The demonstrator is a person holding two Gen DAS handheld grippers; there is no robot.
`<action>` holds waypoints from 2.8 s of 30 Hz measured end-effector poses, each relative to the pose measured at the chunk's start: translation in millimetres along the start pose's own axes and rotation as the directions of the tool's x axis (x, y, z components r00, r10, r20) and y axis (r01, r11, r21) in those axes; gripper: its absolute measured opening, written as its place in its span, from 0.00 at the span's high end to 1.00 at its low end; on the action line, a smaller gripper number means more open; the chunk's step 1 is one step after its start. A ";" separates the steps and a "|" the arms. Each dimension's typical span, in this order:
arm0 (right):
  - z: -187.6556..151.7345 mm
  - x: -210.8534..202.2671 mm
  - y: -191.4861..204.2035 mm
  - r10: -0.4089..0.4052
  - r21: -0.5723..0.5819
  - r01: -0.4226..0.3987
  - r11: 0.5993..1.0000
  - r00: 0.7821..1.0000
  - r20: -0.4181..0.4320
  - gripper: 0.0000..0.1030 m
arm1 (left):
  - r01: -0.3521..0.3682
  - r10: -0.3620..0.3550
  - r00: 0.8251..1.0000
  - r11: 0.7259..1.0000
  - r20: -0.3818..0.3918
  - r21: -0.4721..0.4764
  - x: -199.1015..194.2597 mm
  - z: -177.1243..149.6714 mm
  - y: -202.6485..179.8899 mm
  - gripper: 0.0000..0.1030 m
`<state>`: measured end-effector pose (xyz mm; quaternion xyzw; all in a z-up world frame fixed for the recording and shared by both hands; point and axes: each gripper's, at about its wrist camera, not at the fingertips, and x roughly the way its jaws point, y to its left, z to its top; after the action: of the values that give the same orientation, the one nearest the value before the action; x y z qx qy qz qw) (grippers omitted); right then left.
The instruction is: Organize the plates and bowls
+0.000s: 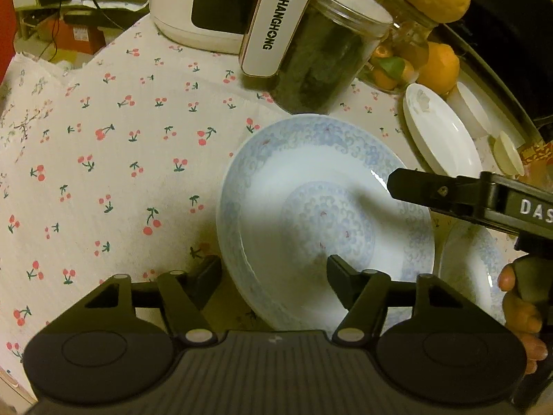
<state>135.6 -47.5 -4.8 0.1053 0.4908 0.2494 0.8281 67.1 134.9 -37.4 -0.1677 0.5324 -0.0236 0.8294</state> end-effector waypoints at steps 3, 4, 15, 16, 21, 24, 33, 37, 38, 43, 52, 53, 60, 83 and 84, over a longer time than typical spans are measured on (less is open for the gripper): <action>0.0 4.0 -3.2 0.009 0.015 -0.009 1.000 1.000 -0.012 0.26 | 0.010 -0.010 1.000 1.000 0.005 -0.015 -1.8 0.1 1.3 0.48; 0.1 5.8 -4.6 0.017 0.029 -0.016 0.999 1.000 -0.017 0.30 | 0.015 -0.015 1.000 1.000 0.006 -0.026 -1.9 0.1 2.5 0.49; -4.4 22.0 -16.0 -0.035 0.089 0.039 0.995 0.998 -0.042 0.61 | 0.028 -0.023 0.999 0.990 0.039 -0.135 -4.3 0.5 18.6 0.73; -4.6 21.8 -16.1 -0.041 0.087 0.044 0.995 0.998 -0.039 0.65 | 0.026 -0.020 0.999 0.990 0.043 -0.142 -4.6 0.4 19.6 0.74; -5.1 18.2 -19.0 -0.054 0.092 0.057 0.994 0.998 -0.038 0.78 | 0.001 0.010 0.997 0.990 0.073 -0.141 -6.7 0.2 22.3 0.83; -5.3 13.4 -16.4 -0.052 0.071 0.053 0.996 0.998 -0.025 0.79 | 0.012 0.002 0.995 0.989 0.097 -0.146 -11.6 1.3 25.2 0.84; -4.2 -3.8 -18.7 -0.039 0.090 0.036 0.995 0.999 0.029 0.79 | 0.048 -0.032 0.990 0.993 0.139 -0.112 -19.3 2.9 21.6 0.86; -4.5 -14.6 -19.0 -0.025 0.079 0.021 0.997 0.998 0.049 0.79 | 0.068 -0.051 0.987 0.992 0.154 -0.107 -21.6 3.7 20.1 0.86; -4.9 -17.0 -19.3 -0.024 0.075 0.020 0.997 0.998 0.052 0.79 | 0.075 -0.058 0.986 0.992 0.157 -0.105 -22.6 3.9 19.6 0.86; -8.1 -27.9 -24.5 -0.021 0.078 0.017 0.997 0.998 0.061 0.79 | 0.099 -0.084 0.982 0.991 0.167 -0.084 -24.9 3.5 14.4 0.87; -13.4 -49.6 -37.7 -0.023 0.094 0.015 0.995 0.996 0.083 0.79 | 0.127 -0.118 0.977 0.991 0.177 -0.040 -25.9 1.3 -1.6 0.88; -14.1 -51.8 -39.7 -0.024 0.099 0.016 0.995 0.996 0.085 0.79 | 0.131 -0.122 0.976 0.991 0.178 -0.034 -26.1 0.8 -3.7 0.88; -23.7 -70.3 -57.7 -0.031 0.126 0.019 0.992 0.995 0.094 0.79 | 0.156 -0.156 0.973 0.988 0.169 0.014 -23.3 -1.9 -21.1 0.88; -58.6 -118.0 -120.9 -0.081 0.231 0.056 0.971 0.991 0.102 0.79 | 0.188 -0.206 0.972 0.970 0.116 0.153 -7.0 -13.5 -89.8 0.88; -59.5 -119.4 -123.2 -0.084 0.233 0.058 0.971 0.991 0.101 0.79 | 0.187 -0.206 0.972 0.969 0.112 0.159 -5.5 -14.4 -92.8 0.88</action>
<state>75.2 -218.6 4.8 0.1963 0.4733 0.1547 0.8447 64.8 45.0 -9.8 -0.1593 0.4556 -0.1341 0.8655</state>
